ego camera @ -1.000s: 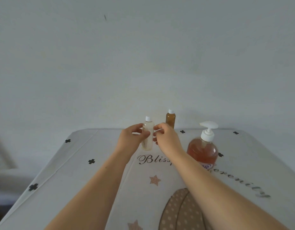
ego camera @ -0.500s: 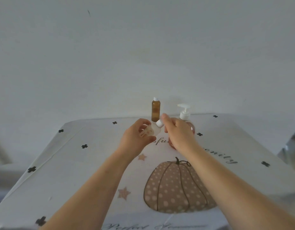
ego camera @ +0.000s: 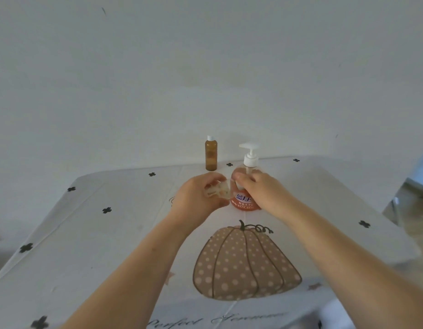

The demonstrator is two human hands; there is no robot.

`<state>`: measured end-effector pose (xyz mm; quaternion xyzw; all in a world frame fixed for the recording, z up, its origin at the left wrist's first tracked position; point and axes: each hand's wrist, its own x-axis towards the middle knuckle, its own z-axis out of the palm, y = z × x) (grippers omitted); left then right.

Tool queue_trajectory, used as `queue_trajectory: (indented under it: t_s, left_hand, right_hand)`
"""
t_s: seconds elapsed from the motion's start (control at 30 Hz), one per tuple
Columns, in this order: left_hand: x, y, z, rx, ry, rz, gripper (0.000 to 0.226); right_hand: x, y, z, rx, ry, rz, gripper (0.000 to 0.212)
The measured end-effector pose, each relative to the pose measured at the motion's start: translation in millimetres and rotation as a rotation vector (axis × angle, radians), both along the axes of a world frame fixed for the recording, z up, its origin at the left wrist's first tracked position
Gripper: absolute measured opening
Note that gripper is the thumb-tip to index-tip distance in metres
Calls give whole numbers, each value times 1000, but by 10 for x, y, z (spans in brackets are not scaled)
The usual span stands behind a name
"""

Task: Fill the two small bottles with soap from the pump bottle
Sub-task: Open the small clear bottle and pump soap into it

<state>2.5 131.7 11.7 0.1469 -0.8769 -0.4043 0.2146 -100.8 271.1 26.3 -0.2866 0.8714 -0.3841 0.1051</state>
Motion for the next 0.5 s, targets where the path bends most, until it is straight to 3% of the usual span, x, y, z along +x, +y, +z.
queue_trajectory:
  t_s: [0.13, 0.23, 0.5]
  left_hand:
    - [-19, -41, -27, 52, -67, -37, 46]
    - [-17, -83, -28, 75, -93, -39, 46]
    - [-4, 8, 42, -16, -33, -71, 42]
  right_hand:
    - [-17, 76, -17, 24, 26, 68, 34]
    - [-28, 173, 8, 29, 25, 172, 7]
    - [-5, 165, 80, -1, -36, 65, 35]
